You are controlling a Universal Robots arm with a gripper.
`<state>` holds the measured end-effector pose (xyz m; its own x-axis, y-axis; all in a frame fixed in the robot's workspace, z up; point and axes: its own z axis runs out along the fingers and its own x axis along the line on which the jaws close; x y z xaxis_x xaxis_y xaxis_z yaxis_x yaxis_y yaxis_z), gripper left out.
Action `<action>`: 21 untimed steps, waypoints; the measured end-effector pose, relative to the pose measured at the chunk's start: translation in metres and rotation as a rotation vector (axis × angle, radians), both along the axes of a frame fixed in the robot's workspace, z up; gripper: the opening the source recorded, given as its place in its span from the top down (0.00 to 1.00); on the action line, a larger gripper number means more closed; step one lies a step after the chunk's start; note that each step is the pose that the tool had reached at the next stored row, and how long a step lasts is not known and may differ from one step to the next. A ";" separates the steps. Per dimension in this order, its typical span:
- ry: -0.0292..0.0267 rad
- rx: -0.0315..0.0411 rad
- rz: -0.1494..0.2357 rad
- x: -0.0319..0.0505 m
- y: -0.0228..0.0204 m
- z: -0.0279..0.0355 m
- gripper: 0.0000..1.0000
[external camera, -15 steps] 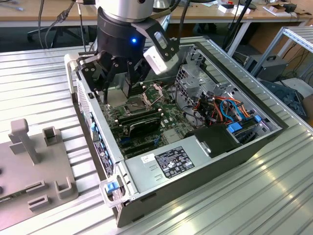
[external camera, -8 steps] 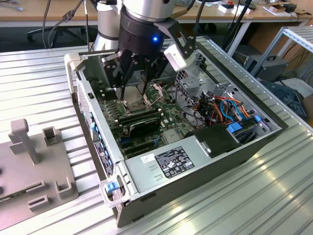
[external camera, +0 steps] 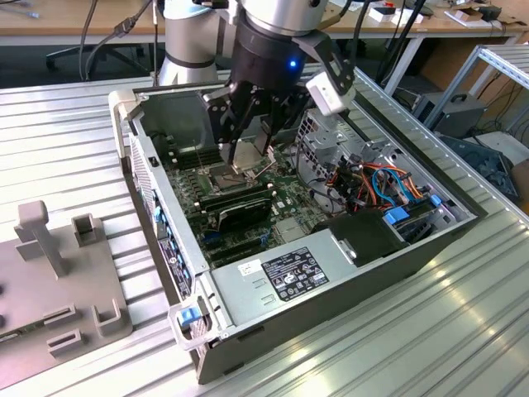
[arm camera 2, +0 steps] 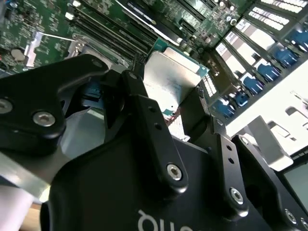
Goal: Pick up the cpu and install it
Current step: 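Pick up the cpu and move it towards the insertion slot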
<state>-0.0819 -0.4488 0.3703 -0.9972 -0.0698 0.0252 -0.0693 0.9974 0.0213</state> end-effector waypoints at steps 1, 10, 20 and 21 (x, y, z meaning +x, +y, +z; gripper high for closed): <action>0.0000 0.0000 0.000 0.0029 0.0000 0.0000 0.45; 0.0000 0.0000 0.000 0.0390 0.0000 -0.0002 0.45; 0.0000 0.0000 0.000 0.0604 0.0000 -0.0003 0.45; 0.0000 0.0000 0.000 0.0604 0.0000 -0.0003 0.45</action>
